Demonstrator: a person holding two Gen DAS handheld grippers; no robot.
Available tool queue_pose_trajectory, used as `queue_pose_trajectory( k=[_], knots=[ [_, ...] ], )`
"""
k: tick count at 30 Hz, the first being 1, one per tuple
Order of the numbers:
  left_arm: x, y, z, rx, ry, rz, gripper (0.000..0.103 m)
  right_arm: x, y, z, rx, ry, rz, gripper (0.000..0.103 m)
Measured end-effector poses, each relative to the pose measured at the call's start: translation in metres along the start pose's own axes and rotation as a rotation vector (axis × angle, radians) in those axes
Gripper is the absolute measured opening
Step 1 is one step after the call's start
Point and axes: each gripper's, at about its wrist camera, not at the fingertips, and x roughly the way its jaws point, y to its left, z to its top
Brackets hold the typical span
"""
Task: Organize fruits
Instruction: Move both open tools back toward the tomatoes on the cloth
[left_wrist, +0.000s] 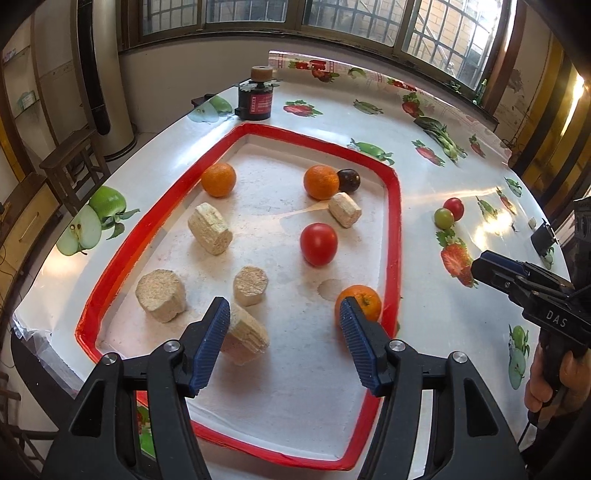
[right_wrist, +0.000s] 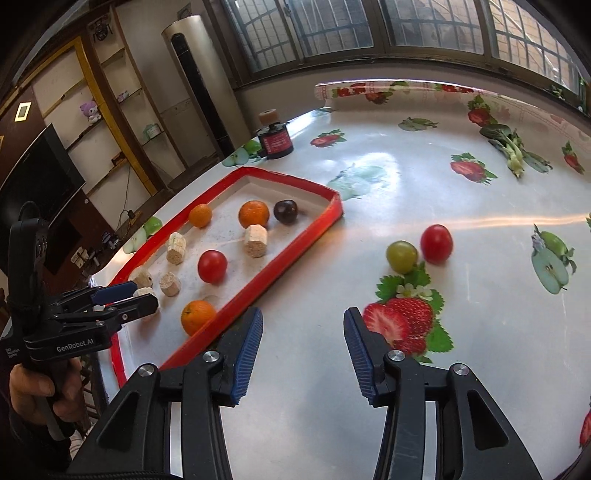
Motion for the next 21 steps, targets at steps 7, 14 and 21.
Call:
queue_pose_trajectory(
  k=[7,14,21],
  knots=[
    [0.001,-0.033,0.008,0.056,-0.004,-0.043,0.061,-0.016,-0.037,-0.006,0.06,-0.014,-0.047,0.048],
    [0.006,-0.07,0.018,0.108,-0.005,-0.098,0.061,-0.021,-0.057,-0.009,0.085,-0.028,-0.079,0.048],
    [0.016,-0.098,0.022,0.148,0.01,-0.141,0.061,-0.004,-0.076,0.013,0.106,-0.026,-0.095,0.047]
  ],
)
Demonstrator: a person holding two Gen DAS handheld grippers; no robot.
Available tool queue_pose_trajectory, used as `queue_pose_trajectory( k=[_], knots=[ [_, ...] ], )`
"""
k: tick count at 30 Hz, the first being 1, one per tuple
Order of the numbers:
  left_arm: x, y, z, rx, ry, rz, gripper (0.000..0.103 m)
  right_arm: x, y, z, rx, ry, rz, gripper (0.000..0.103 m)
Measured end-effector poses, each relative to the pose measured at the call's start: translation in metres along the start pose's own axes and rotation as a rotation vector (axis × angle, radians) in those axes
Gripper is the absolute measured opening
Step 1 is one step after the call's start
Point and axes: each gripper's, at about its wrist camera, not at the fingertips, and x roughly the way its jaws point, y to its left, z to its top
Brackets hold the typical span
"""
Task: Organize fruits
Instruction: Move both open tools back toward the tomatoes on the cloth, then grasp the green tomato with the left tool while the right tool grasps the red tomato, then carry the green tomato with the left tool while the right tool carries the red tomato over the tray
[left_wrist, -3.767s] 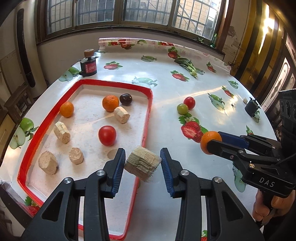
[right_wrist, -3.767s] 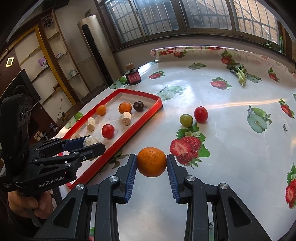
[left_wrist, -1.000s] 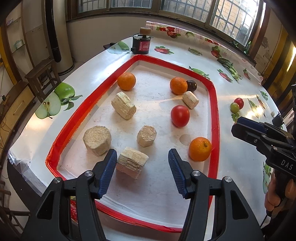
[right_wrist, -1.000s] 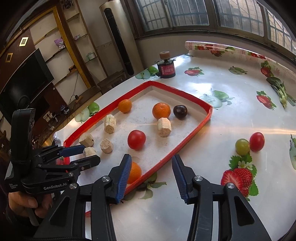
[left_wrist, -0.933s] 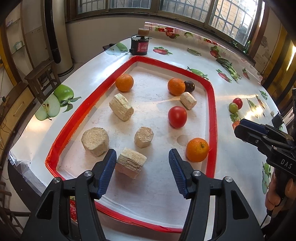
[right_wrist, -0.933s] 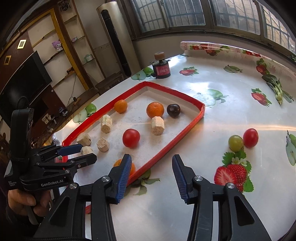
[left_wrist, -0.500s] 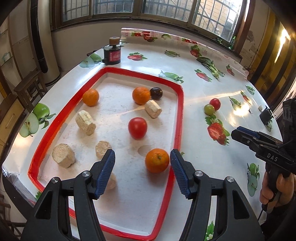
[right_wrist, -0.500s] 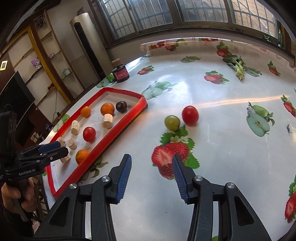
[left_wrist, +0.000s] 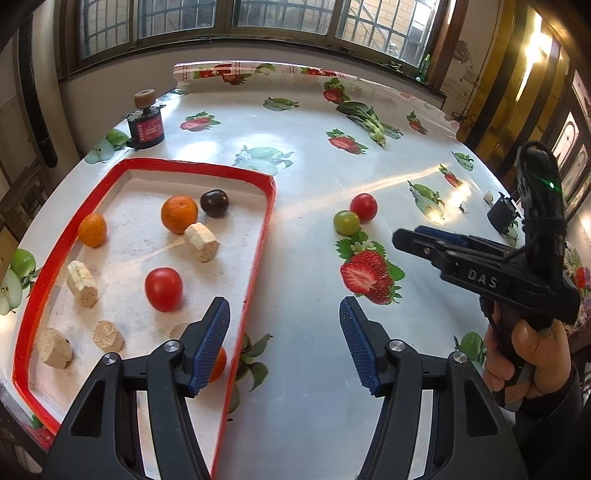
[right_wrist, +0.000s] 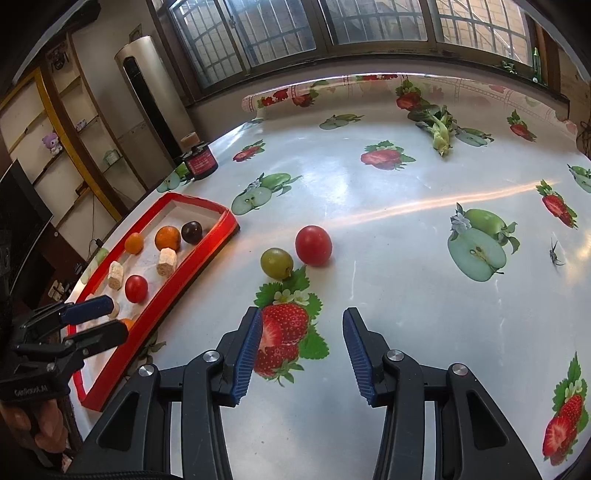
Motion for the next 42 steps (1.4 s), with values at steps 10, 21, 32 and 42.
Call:
queue_pose_trajectory(
  k=[10,21,32,42],
  knots=[
    [0.027,-0.019,0.012,0.01,0.043,-0.044,0.061,0.052,-0.007,0.043,0.026,0.024,-0.011,0.038],
    [0.088,-0.06,0.044,0.067,0.096,-0.065,0.06,0.012,-0.042,0.02,0.077,-0.007,-0.038,0.031],
    [0.106,-0.057,0.059,0.042,0.077,-0.047,0.023,-0.027,-0.068,-0.012,0.152,-0.039,-0.062,0.031],
    [0.067,-0.058,0.031,0.05,0.043,-0.062,0.023,-0.042,-0.033,-0.02,0.084,-0.052,-0.03,0.031]
  ],
)
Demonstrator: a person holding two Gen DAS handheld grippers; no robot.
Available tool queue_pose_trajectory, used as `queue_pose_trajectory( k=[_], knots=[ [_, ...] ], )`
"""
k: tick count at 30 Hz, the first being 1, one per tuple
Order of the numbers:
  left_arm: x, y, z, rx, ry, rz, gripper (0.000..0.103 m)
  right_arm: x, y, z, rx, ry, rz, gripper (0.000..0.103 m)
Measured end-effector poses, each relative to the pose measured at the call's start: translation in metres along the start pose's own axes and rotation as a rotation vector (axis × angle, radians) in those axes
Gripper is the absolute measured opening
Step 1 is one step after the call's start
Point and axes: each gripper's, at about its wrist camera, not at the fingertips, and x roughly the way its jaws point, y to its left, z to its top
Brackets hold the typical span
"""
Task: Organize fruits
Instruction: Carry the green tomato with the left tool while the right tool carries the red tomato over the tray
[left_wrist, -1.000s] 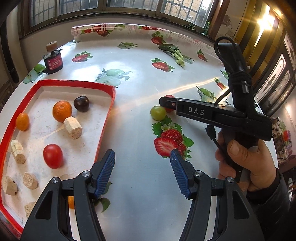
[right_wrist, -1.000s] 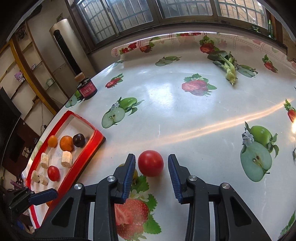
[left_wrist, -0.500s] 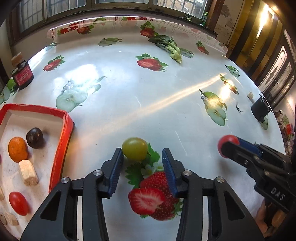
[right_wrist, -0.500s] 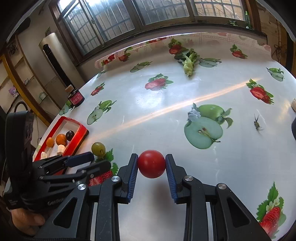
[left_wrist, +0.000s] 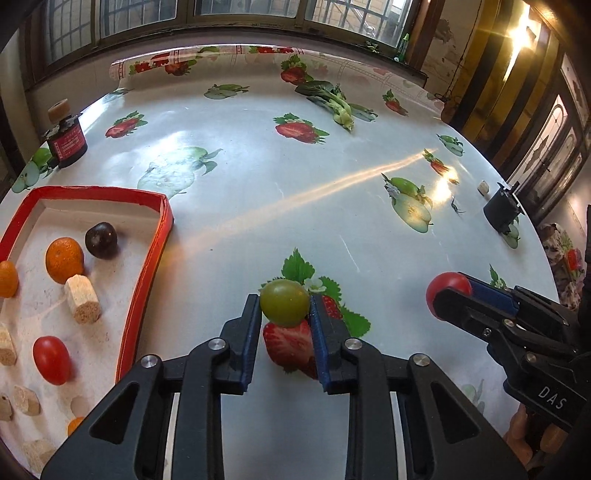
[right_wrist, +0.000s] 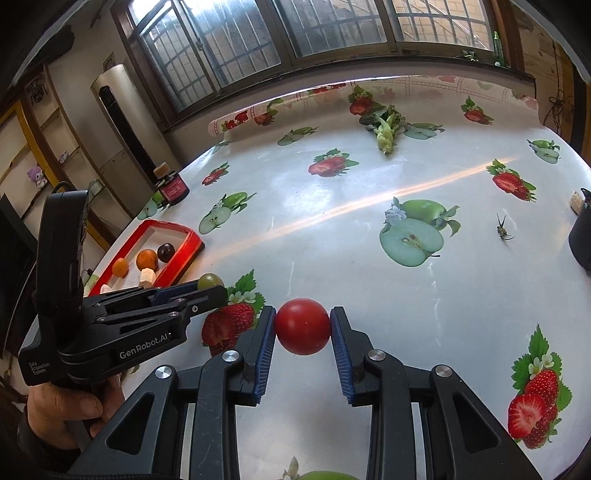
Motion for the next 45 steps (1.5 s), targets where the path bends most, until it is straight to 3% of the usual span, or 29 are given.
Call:
queue_pose_trajectory(
  k=[11,25,45],
  knots=[
    [-0.051,0.014,-0.026,-0.02,-0.064,0.01,0.023,-0.017,0.044,-0.014,-0.096,-0.016,0.038,0.031],
    [-0.088,0.041,-0.047,-0.052,-0.109,0.057,0.023,-0.022,0.072,-0.014,-0.149,-0.03,0.069,0.031],
    [-0.116,0.101,-0.067,-0.137,-0.14,0.141,0.023,0.008,0.137,-0.009,-0.242,-0.001,0.145,0.031]
  ],
)
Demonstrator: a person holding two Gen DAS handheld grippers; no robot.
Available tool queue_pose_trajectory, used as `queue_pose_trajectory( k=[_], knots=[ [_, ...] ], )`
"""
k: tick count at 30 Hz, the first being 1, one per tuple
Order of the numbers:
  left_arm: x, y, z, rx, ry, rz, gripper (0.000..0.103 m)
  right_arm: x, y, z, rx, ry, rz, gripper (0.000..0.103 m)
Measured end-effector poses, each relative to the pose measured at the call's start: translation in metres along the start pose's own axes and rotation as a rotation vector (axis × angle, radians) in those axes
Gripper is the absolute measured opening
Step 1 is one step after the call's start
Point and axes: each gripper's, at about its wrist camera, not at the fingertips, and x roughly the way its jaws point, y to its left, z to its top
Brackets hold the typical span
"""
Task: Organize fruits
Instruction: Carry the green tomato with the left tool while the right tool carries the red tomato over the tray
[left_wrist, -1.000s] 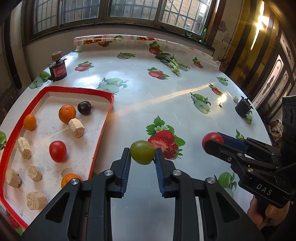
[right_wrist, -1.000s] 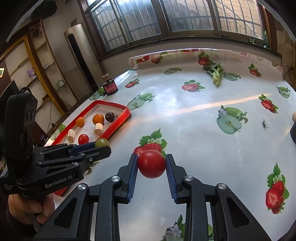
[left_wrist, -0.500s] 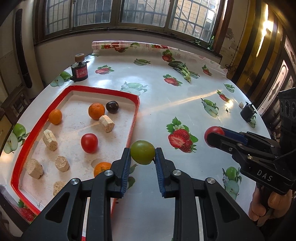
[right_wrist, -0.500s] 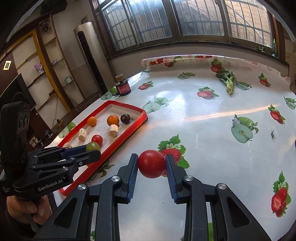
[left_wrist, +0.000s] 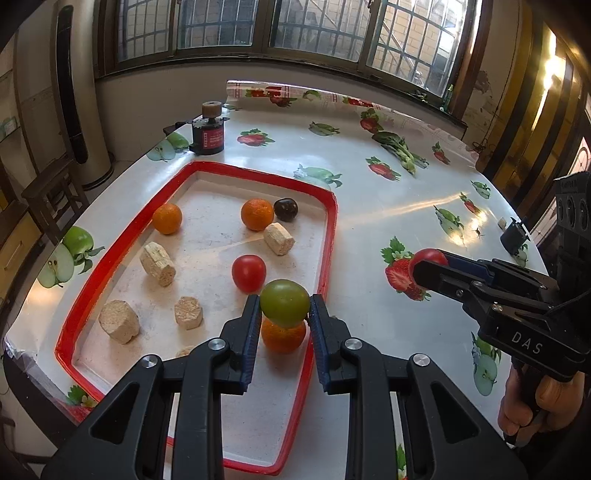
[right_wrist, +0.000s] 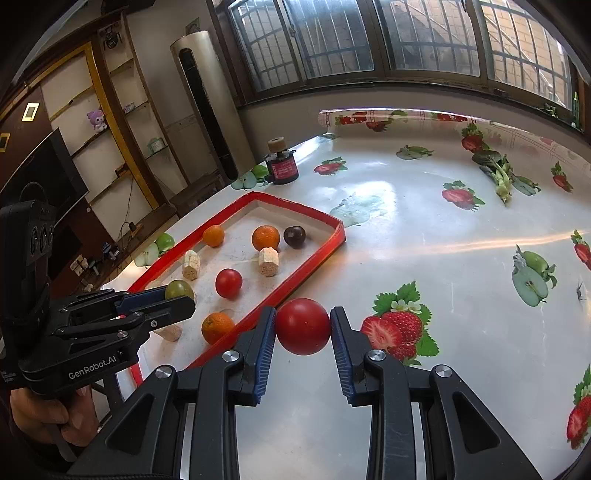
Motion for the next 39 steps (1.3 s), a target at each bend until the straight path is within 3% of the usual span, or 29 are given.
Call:
queue_pose_trajectory(
  k=[39],
  knots=[
    [0.018,0.071,0.005,-0.095,0.032,0.07,0.024,0.072,0.038,0.03,-0.079,0.079,0.049,0.031]
  ],
)
